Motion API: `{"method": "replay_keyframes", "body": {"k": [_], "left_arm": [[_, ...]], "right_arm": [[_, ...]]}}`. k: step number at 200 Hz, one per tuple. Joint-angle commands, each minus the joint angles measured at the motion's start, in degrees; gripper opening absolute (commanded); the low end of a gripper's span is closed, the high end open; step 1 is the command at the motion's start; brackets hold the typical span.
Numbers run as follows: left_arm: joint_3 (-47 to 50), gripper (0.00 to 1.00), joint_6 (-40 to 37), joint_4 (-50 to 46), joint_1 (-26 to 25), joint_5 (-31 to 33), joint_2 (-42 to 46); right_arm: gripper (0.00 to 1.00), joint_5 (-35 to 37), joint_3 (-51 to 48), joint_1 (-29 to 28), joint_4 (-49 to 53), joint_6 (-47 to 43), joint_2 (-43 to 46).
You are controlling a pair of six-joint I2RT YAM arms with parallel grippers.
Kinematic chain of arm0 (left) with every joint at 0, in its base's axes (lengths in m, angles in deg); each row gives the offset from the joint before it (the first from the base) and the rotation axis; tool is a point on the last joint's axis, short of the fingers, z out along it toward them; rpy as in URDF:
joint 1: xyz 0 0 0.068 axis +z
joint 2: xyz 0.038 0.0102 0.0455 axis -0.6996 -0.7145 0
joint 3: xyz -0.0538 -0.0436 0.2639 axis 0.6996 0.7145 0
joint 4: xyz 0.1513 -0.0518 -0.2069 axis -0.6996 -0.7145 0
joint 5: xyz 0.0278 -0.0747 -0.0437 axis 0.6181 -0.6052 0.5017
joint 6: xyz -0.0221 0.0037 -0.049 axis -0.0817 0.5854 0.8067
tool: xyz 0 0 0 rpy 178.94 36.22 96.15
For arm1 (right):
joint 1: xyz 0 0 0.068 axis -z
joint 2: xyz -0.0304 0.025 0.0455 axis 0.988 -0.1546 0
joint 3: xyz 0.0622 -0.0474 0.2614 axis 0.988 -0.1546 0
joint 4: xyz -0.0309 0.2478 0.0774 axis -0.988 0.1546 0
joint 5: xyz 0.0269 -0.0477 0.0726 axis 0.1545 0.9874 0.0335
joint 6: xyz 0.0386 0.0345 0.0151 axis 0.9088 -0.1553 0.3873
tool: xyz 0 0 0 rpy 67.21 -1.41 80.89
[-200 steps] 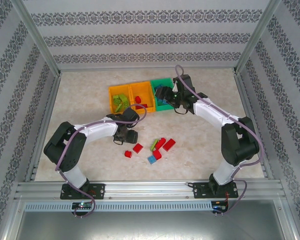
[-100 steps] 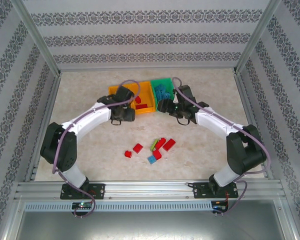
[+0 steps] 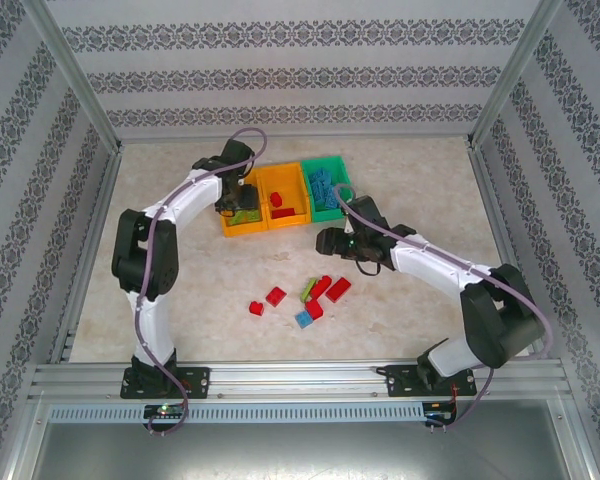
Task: Sort the legos into containers by color
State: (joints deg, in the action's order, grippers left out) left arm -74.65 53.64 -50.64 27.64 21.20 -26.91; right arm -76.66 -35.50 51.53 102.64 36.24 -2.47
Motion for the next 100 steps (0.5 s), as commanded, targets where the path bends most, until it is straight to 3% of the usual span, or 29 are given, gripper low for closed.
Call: {"method": "replay_keyframes", "body": {"k": [1, 44, 54, 100], "left_arm": [[-3.45, 0.64, -1.40, -3.68, 0.53, -0.55, -1.42], [-2.69, 0.84, -0.35, -3.68, 0.55, -0.03, -0.85], [-1.91, 1.00, 0.00, -3.34, 0.57, -0.20, -0.12], [2.77, 1.00, 1.38, -0.08, 0.51, -2.08, 4.58]], "right_arm": [[0.70, 2.77, -2.17, -0.65, 2.46, -1.15, 2.03], [0.71, 4.30, -2.61, -2.13, 8.30, -1.53, 3.82], [0.71, 4.77, -2.30, -3.19, 9.95, -1.23, 4.26], [0.70, 6.80, -0.85, -7.46, 14.85, -0.74, 3.96]]}}
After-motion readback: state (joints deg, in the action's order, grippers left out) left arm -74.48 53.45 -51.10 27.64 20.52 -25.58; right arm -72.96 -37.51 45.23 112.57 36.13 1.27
